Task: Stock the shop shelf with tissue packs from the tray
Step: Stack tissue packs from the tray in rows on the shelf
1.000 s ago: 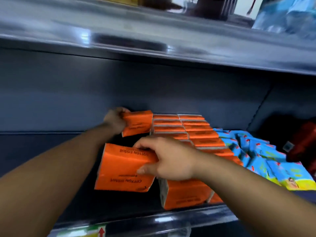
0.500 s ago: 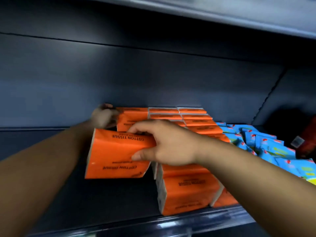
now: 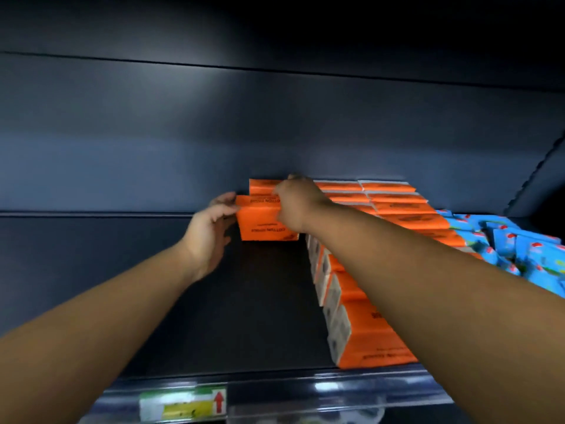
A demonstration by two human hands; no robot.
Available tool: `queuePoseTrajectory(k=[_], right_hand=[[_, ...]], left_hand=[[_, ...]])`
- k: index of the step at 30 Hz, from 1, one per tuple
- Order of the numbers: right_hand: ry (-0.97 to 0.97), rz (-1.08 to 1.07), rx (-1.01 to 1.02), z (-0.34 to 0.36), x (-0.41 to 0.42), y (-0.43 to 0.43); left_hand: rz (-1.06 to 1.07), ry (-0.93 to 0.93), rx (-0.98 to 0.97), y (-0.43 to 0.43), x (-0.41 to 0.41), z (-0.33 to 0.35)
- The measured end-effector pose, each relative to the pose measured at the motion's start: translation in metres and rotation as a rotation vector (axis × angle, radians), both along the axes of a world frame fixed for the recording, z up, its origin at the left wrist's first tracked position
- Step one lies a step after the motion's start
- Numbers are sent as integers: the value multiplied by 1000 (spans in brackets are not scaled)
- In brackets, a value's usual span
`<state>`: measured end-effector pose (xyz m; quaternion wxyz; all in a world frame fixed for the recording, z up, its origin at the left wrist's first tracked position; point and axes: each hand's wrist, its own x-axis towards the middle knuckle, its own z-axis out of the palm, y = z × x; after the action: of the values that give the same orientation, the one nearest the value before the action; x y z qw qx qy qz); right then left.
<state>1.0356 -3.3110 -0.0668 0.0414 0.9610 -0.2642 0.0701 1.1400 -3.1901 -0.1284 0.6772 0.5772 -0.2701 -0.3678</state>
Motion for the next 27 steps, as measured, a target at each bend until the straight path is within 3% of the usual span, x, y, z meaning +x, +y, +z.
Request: queuePoseTrajectory(k=[5,13,19,22,27], right_hand=[[-34,-41,-120,-5,2,0],[-51,-75,111,-6,5,1],[-75,-21,163,3,-13,6],[-110,38,169,13,-32,15],[-210,177,173,21,-71,50]], left_hand=[[-77,29,-122,-15,-21,-5],[-68,48,-112,-28,-26,1],[-52,-3,27,-16,-27,10],[37,-235,48,0,-35,17],[-22,-913,152,43,-55,29]])
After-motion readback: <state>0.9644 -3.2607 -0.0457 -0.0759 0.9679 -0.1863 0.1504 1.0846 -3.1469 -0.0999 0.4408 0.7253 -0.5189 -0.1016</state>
